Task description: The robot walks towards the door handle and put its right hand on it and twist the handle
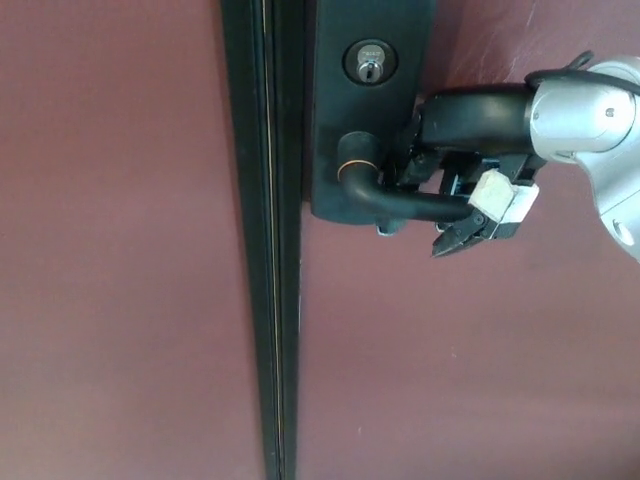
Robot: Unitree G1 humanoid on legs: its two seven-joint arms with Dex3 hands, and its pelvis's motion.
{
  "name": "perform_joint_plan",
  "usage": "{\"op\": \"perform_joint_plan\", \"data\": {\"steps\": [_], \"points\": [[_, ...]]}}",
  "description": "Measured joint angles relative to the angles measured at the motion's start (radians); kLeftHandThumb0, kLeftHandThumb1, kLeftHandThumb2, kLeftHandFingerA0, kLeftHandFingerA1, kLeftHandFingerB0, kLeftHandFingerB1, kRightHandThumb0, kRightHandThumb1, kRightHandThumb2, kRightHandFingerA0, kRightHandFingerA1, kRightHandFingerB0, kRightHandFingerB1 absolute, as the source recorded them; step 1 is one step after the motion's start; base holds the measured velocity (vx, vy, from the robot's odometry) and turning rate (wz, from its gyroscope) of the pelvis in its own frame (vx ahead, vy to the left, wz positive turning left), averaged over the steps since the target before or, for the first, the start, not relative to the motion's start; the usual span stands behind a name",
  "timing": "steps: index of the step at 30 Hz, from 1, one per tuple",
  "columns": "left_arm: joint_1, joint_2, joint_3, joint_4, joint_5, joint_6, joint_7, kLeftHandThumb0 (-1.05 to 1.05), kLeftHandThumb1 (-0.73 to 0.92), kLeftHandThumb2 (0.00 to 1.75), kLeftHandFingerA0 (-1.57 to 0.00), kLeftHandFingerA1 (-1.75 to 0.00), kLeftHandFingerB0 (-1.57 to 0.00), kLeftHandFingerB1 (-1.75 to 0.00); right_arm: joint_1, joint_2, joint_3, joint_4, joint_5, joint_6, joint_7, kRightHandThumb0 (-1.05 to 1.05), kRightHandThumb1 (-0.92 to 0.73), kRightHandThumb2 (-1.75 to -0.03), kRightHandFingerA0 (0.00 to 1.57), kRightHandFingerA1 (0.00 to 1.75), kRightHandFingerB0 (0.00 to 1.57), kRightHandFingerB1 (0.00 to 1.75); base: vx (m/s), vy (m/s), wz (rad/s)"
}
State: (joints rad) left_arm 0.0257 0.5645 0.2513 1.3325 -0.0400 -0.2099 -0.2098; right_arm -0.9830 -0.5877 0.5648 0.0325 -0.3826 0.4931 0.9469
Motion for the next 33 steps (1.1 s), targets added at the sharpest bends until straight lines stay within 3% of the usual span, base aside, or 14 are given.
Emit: {"op": "perform_joint_plan", "data": {"steps": [9,11,12,13,14,15,16,18,19,23,24,27,28,33], "points": [[0.007,0.0,-0.004,0.0,0.001,-0.002,0.0,-0.15,0.38,0.66,-0.69,-0.85,-0.57,-0.69,0.009,0.006,-0.007,0.0,-0.004,-0.013,0.005,-0.2,-0.52,-0.56,0.89,0.55,0.79,0.49,0.0,0.0,0.0],[0.007,0.0,-0.005,0.0,0.001,-0.003,0.0,-0.15,0.38,0.66,-0.69,-0.85,-0.57,-0.69,0.009,0.007,-0.009,-0.001,-0.005,-0.013,0.008,-0.26,-0.53,-0.55,0.83,0.52,0.65,0.43,0.0,0.0,0.0],[0.008,0.0,-0.005,0.0,0.001,-0.003,0.0,-0.15,0.38,0.66,-0.68,-0.85,-0.57,-0.69,0.009,0.008,-0.009,-0.001,-0.006,-0.013,0.01,-0.4,-0.45,-0.69,0.7,0.58,0.5,0.48,0.0,0.0,0.0],[0.008,0.0,-0.005,0.0,0.0,-0.003,0.0,-0.15,0.38,0.66,-0.68,-0.85,-0.57,-0.69,0.009,0.009,-0.011,-0.001,-0.006,-0.012,0.012,-0.4,-0.45,-0.69,0.7,0.58,0.5,0.48,0.0,0.0,0.0],[0.009,0.0,-0.005,0.0,0.0,-0.003,0.0,-0.15,0.38,0.66,-0.69,-0.85,-0.57,-0.69,0.008,0.01,-0.011,-0.002,-0.006,-0.01,0.016,-0.41,-0.53,-0.56,0.45,0.4,0.34,0.33,0.0,0.0,0.0],[0.01,0.0,-0.005,0.0,0.0,-0.003,0.0,-0.15,0.38,0.66,-0.69,-0.85,-0.57,-0.69,0.007,0.011,-0.012,-0.002,-0.006,-0.008,0.021,-0.52,-0.45,-0.69,0.31,0.44,0.24,0.39,0.0,0.0,0.0],[0.011,0.0,-0.005,0.0,0.0,-0.003,0.0,-0.15,0.38,0.66,-0.69,-0.85,-0.58,-0.69,0.007,0.011,-0.013,-0.003,-0.005,-0.006,0.029,-0.28,-0.33,-0.89,0.08,0.5,0.07,0.49,0.0,0.0,0.0],[0.012,0.0,-0.006,0.0,0.001,-0.004,0.0,-0.15,0.38,0.66,-0.69,-0.85,-0.58,-0.69,0.007,0.013,-0.014,-0.003,-0.003,0.0,0.041,-0.32,-0.32,-0.88,0.01,0.48,0.0,0.46,0.0,0.0,0.0],[0.013,0.0,-0.007,0.0,0.001,-0.005,0.0,-0.15,0.38,0.66,-0.69,-0.85,-0.58,-0.69,0.005,0.014,-0.016,-0.003,-0.002,0.004,0.051,-0.66,-0.44,-0.73,0.07,0.35,0.1,0.31,0.0,0.0,0.0],[0.015,0.0,-0.007,-0.001,0.0,-0.007,0.0,-0.15,0.38,0.66,-0.68,-0.85,-0.57,-0.69,-0.003,0.016,-0.028,-0.005,-0.001,0.018,0.08,-0.7,-0.44,-0.78,0.05,0.23,0.1,0.27,0.0,0.0,0.0],[0.015,0.0,-0.007,-0.001,0.0,-0.007,0.0,-0.15,0.38,0.66,-0.68,-0.85,-0.57,-0.69,-0.005,0.016,-0.032,-0.007,-0.002,0.021,0.086,-0.71,-0.55,-0.57,0.03,0.23,0.11,0.25,0.0,0.0,0.0],[0.015,0.0,-0.005,-0.001,0.0,-0.007,0.0,-0.15,0.38,0.66,-0.69,-0.85,-0.57,-0.69,-0.005,0.016,-0.037,-0.016,-0.004,0.025,0.094,-0.72,-0.55,-0.57,0.01,0.23,0.11,0.25,0.0,0.0,0.0],[0.015,0.0,-0.004,-0.001,0.0,-0.007,0.0,-0.15,0.38,0.66,-0.69,-0.85,-0.57,-0.69,-0.005,0.016,-0.039,-0.018,-0.006,0.026,0.096,-0.72,-0.44,-0.81,0.03,0.18,0.1,0.26,0.0,0.0,0.0],[0.015,0.0,-0.005,-0.001,0.0,-0.007,0.0,-0.15,0.38,0.66,-0.69,-0.85,-0.57,-0.69,-0.007,0.015,-0.045,-0.025,-0.014,0.033,0.107,-0.71,-0.43,-0.82,0.03,0.19,0.07,0.25,0.0,0.0,0.0]]}}
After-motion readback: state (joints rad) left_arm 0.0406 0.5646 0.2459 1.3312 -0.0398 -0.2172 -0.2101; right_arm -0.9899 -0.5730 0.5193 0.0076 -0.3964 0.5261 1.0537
